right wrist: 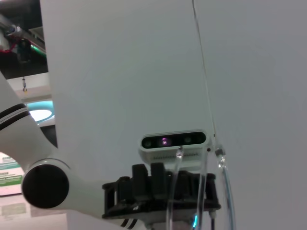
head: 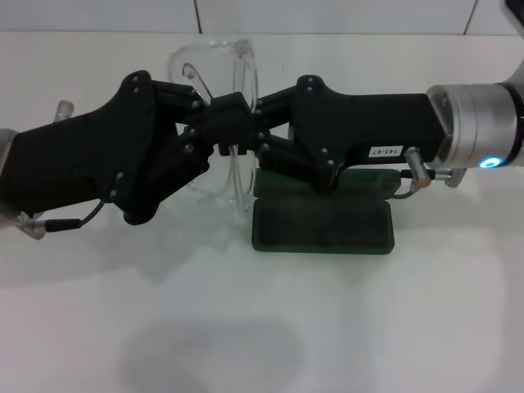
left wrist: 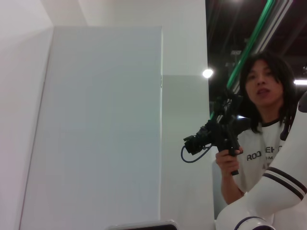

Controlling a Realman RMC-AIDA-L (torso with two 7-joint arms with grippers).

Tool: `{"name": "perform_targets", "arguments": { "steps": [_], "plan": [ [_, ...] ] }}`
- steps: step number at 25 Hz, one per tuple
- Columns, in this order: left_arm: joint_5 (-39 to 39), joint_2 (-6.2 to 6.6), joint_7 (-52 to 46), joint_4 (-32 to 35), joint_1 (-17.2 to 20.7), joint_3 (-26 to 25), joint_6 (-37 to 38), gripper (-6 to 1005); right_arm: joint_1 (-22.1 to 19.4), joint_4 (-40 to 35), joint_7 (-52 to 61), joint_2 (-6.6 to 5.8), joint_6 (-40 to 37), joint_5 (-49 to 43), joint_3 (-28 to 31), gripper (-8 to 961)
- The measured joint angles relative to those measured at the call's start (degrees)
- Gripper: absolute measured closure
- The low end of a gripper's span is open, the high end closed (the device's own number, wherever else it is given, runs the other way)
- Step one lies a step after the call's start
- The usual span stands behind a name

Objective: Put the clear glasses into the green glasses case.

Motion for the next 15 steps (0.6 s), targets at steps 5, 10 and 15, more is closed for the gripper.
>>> {"name": "perform_targets", "arguments": {
  "steps": [5,10,15],
  "plan": [
    [0.0,0.0,0.0,0.0,0.0,0.0,-0.1,927,0.3,-0.7,0.0,0.03,0.1,0.0,-1.3,864],
    [0.0,-0.01,0.1,-0.1,0.3,-0.2,-0.1,928,-0.4,-1.3,-0.8,0.09,0.1,0.3,-1.2,863],
    [0.4,-0.14,0.3,-1.1,0.5,-2.1,-0.1,927,-1.3,-1.3,-1.3,0.16,0.7,1.2,-0.8,862]
  ]
}}
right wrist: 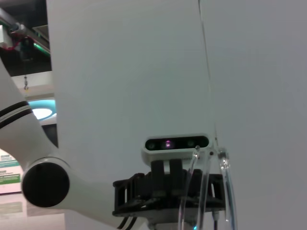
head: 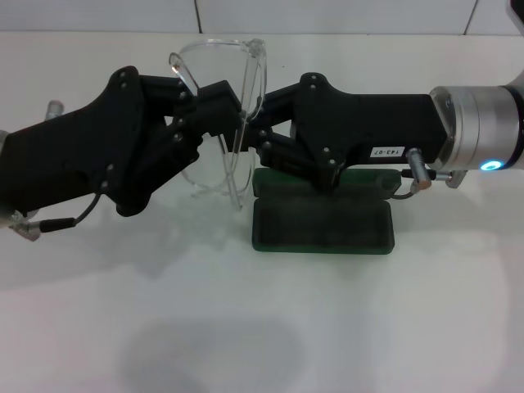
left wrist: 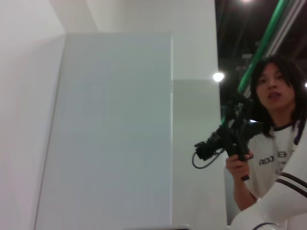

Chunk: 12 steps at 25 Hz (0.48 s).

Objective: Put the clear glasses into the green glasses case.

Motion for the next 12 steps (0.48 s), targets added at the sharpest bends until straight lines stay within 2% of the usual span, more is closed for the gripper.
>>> {"name": "perform_targets", "arguments": {
  "steps": [12],
  "plan": [
    [0.3,0.14,0.4,-0.5,-0.2,0.2,0.0,928,-0.3,-0.1,-0.2,0.01,1.2,0.4,0.0,860]
  ]
}}
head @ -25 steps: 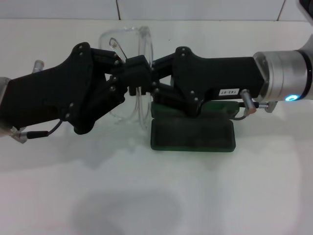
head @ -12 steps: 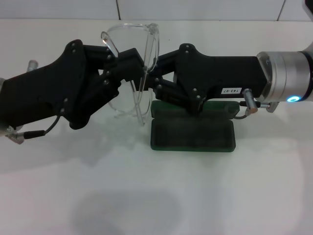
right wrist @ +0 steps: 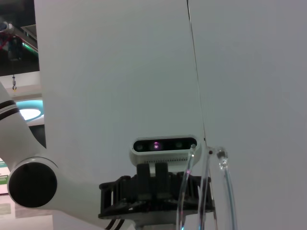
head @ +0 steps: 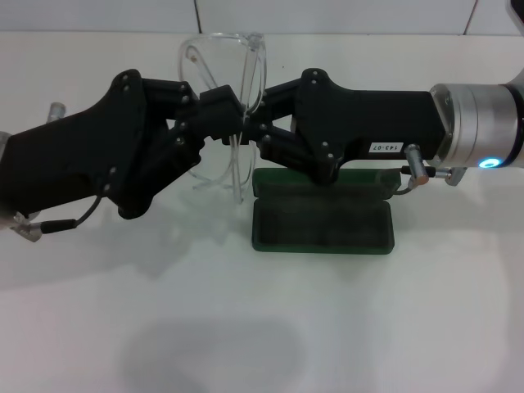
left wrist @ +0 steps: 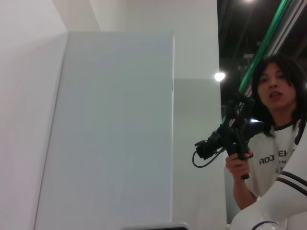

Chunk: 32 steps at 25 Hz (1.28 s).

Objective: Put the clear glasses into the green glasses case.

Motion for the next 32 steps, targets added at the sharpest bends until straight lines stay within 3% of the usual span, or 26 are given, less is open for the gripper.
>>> {"name": "perform_targets", "arguments": {
  "steps": [32],
  "plan": [
    [0.0,0.26,1.5,-1.4,-0.3,-0.3,-1.3,927,-0.1,-1.3,-0.1,0.0,-0.4,0.1,-0.4,856]
  ]
}}
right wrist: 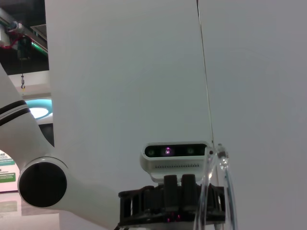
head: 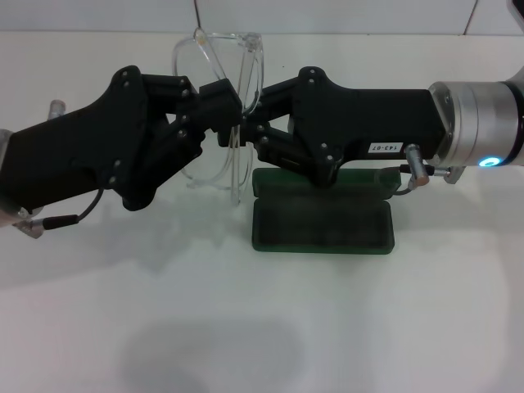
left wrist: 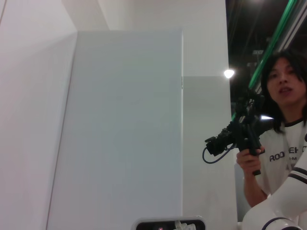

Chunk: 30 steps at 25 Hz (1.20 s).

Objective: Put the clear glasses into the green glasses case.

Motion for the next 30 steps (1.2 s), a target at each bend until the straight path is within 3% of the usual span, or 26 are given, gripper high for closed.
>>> {"name": "perform_targets", "arguments": {
  "steps": [11,15,21,25,28,30],
  "plan": [
    [0.0,0.05,0.0,0.0,0.0,0.0,-0.7,928,0.1,0.0,0.0,0.0,0.5,0.0,0.1,854],
    [0.0,0.84,-0.2,0.1,0.2,0.1,-0.2,928,-0.1,0.0,0.0,-0.33,1.4,0.0,0.5,853],
    [-0.6,3.14,-0.6,0.5,2.5,-0.6,1.2,928,-1.0,0.0,0.2,-0.86,1.9,-0.5,3.0,852],
    [-0.4,6.02,-0.8,0.6,4.8,-2.5,1.3,928,-1.4,-3.9,2.8,-1.61,2.9,-4.3,3.3,852],
    [2.8,8.96,-0.8,1.1,7.0,-8.1,0.8,928,-3.3,-15.5,11.4,-2.09,5.8,-13.7,3.4,851],
    [4.2,9.39,-1.3,2.1,7.7,-10.3,0.7,928,-5.6,-26.5,18.6,-2.08,7.2,-21.3,3.7,851]
  ]
}}
